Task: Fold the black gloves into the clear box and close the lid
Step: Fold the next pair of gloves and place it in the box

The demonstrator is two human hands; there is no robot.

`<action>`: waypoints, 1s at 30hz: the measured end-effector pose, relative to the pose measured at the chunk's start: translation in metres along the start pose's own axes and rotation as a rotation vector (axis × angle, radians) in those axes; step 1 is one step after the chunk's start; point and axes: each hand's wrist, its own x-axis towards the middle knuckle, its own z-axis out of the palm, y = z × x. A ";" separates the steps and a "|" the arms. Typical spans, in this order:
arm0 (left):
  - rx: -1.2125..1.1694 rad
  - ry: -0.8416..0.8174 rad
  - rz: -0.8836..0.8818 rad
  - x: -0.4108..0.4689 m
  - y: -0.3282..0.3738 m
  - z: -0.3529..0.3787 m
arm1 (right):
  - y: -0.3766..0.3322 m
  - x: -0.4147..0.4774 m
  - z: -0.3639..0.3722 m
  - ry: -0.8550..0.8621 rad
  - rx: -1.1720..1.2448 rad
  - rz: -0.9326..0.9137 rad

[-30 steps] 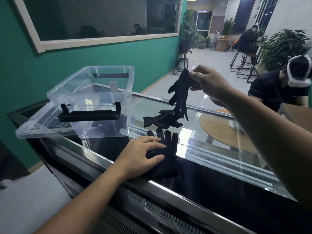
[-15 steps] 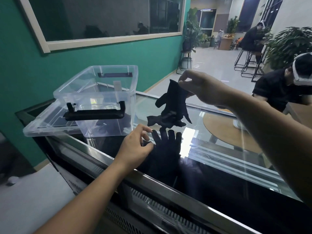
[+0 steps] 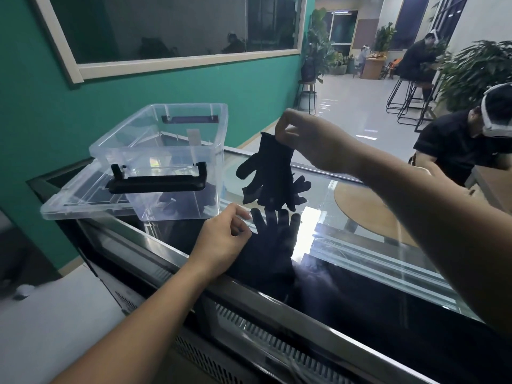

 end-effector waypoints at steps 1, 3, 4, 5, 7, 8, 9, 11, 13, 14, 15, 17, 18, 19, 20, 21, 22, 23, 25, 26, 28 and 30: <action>0.002 0.008 -0.003 0.000 0.000 0.000 | -0.002 -0.003 0.005 -0.004 -0.018 -0.022; 0.003 0.027 -0.012 0.001 -0.001 0.001 | -0.007 -0.012 0.016 -0.005 -0.054 -0.054; -0.002 0.037 -0.018 0.001 -0.001 0.001 | -0.009 -0.018 0.022 -0.011 -0.069 -0.070; -0.012 0.047 -0.026 0.002 -0.002 0.001 | -0.010 -0.023 0.028 -0.029 -0.084 -0.090; -0.022 0.064 -0.038 0.004 -0.004 0.002 | -0.009 -0.036 0.039 -0.074 -0.127 -0.133; -0.021 0.066 -0.042 0.005 -0.005 0.002 | -0.008 -0.042 0.044 -0.090 -0.152 -0.151; -0.021 0.068 -0.048 0.006 -0.005 0.003 | -0.007 -0.049 0.049 -0.104 -0.173 -0.168; -0.033 0.073 -0.060 0.007 -0.006 0.002 | -0.006 -0.065 0.056 -0.134 -0.185 -0.207; -0.034 0.074 -0.071 0.006 -0.005 0.002 | -0.007 -0.081 0.062 -0.155 -0.173 -0.242; -0.025 0.077 -0.075 0.006 -0.004 0.001 | -0.007 -0.089 0.066 -0.161 -0.171 -0.267; -0.016 0.083 -0.078 0.005 -0.003 0.001 | -0.007 -0.095 0.070 -0.168 -0.177 -0.293; -0.002 0.094 -0.089 0.005 -0.002 0.001 | -0.006 -0.105 0.080 -0.183 -0.209 -0.327; 0.004 0.097 -0.096 0.005 -0.002 0.000 | -0.006 -0.110 0.085 -0.181 -0.222 -0.339; 0.008 0.097 -0.105 0.004 -0.001 0.001 | -0.006 -0.116 0.090 -0.179 -0.227 -0.349; 0.009 0.095 -0.115 0.004 -0.001 0.000 | -0.006 -0.121 0.093 -0.179 -0.229 -0.357; 0.008 0.096 -0.123 0.005 -0.002 0.001 | -0.007 -0.126 0.095 -0.181 -0.231 -0.363; 0.010 0.098 -0.127 0.005 -0.002 0.001 | -0.007 -0.130 0.098 -0.184 -0.235 -0.365; 0.013 0.103 -0.129 0.005 -0.002 0.001 | -0.007 -0.133 0.101 -0.185 -0.238 -0.364; 0.024 0.116 -0.133 0.006 -0.002 0.002 | -0.007 -0.137 0.105 -0.181 -0.244 -0.363; 0.030 0.125 -0.134 0.005 -0.001 0.002 | -0.008 -0.138 0.106 -0.174 -0.247 -0.368; 0.041 0.142 -0.126 0.005 0.000 0.002 | -0.009 -0.141 0.109 -0.159 -0.261 -0.387; 0.040 0.160 -0.116 0.006 0.001 0.001 | -0.010 -0.143 0.112 -0.151 -0.266 -0.402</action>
